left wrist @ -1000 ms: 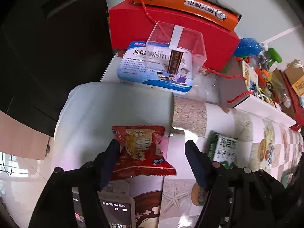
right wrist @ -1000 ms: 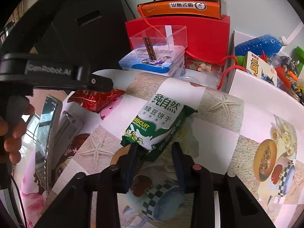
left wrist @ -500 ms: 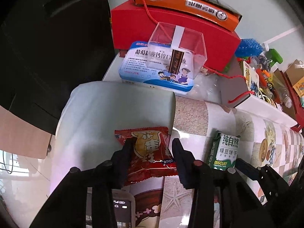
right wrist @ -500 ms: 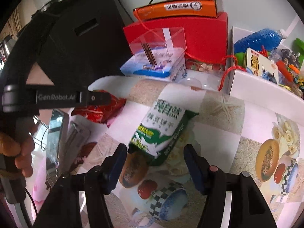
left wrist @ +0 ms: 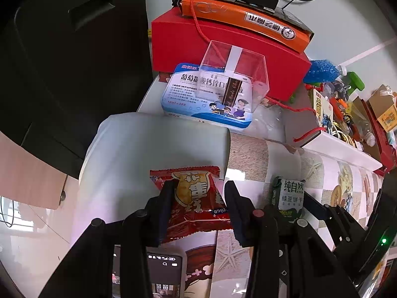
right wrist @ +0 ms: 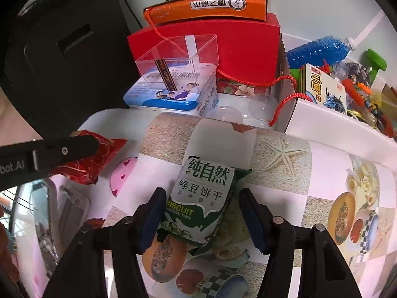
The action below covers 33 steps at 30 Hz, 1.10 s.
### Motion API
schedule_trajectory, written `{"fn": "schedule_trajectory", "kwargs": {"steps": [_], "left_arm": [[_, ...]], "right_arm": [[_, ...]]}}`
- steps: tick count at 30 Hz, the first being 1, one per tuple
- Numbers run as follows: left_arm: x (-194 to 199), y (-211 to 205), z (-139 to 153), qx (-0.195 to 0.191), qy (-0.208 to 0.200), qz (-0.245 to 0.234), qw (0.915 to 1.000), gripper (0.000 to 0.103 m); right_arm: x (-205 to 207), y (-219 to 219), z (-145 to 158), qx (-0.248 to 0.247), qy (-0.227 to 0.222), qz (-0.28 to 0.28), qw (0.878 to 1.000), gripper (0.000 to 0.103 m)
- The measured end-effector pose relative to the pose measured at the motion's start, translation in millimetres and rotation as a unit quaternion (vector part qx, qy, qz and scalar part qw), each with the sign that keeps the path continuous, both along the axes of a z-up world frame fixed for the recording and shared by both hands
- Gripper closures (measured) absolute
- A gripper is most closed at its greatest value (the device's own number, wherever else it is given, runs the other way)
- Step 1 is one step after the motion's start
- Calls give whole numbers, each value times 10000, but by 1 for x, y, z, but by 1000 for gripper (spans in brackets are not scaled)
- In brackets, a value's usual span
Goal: Organize snacks
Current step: 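Grasp the red snack packet with the left tool while the right tool grasps the green-white biscuit box, then lift and carry the red packet and biscuit box over the tray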
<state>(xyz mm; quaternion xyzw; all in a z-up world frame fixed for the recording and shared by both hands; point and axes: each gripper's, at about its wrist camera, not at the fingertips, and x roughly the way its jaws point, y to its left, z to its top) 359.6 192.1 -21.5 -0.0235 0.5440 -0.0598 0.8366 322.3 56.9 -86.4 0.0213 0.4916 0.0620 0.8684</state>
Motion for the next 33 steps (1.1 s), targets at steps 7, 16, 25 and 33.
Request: {"fn": "schedule_trajectory", "kwargs": {"steps": [7, 16, 25, 33], "left_arm": [[0, -2, -1, 13, 13, -18, 10000, 60], [-3, -8, 3, 86, -23, -143, 9999, 62], [-12, -14, 17, -59, -74, -166, 9998, 62], [-47, -26, 49, -372, -538, -167, 9977, 62]], "right_arm": [[-4, -6, -1, -273, 22, -4, 9996, 59], [-25, -27, 3, -178, 75, -43, 9998, 60], [-60, -62, 19, 169, 28, -192, 9997, 60], [-101, -91, 48, 341, -231, -340, 9986, 60]]}}
